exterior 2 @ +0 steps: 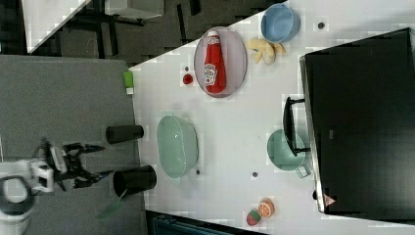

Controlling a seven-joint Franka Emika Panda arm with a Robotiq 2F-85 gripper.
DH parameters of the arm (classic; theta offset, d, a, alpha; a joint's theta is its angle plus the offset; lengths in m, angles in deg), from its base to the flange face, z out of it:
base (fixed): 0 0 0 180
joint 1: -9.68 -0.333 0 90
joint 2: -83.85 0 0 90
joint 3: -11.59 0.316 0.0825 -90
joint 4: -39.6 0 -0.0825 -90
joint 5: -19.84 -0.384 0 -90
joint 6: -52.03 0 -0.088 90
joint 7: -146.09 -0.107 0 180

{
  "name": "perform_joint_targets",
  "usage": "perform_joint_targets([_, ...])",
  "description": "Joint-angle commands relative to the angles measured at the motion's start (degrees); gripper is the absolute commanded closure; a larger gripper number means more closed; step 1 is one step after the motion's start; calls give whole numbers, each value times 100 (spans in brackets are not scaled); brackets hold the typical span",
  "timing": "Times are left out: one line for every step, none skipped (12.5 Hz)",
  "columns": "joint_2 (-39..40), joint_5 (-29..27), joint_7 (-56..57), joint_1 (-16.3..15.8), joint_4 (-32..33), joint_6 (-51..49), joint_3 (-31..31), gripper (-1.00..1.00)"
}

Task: Drag strainer left to right.

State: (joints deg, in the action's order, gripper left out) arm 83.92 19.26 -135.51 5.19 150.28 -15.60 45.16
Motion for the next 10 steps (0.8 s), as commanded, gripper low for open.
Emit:
perform_joint_targets([514,114,-1763,124,558,949,-37,-100])
perform_joint_targets([705,114,-1848,100,757,1357,-34,-100])
perform_joint_targets([911,114,-1854,84,920,1762,-37,-100])
perform_joint_targets([1122,114,-1853,67,1035,2085,-45,-100])
perform_joint_targets([1347,114,-1897,52,1095,2345,-57,-100])
perform_joint_targets([1582,114,-1971,34,1107,2551,-69,-100])
perform_joint_targets([1818,114,-2015,6,1106,2750,-100,-100])
perform_joint_targets([2041,114,-2023,-35,1105,2934,-170,-100])
perform_joint_targets([2256,114,-2022,-96,1101,3136,-272,-100])
perform_joint_targets([2462,114,-2023,-179,1099,3380,-392,-100])
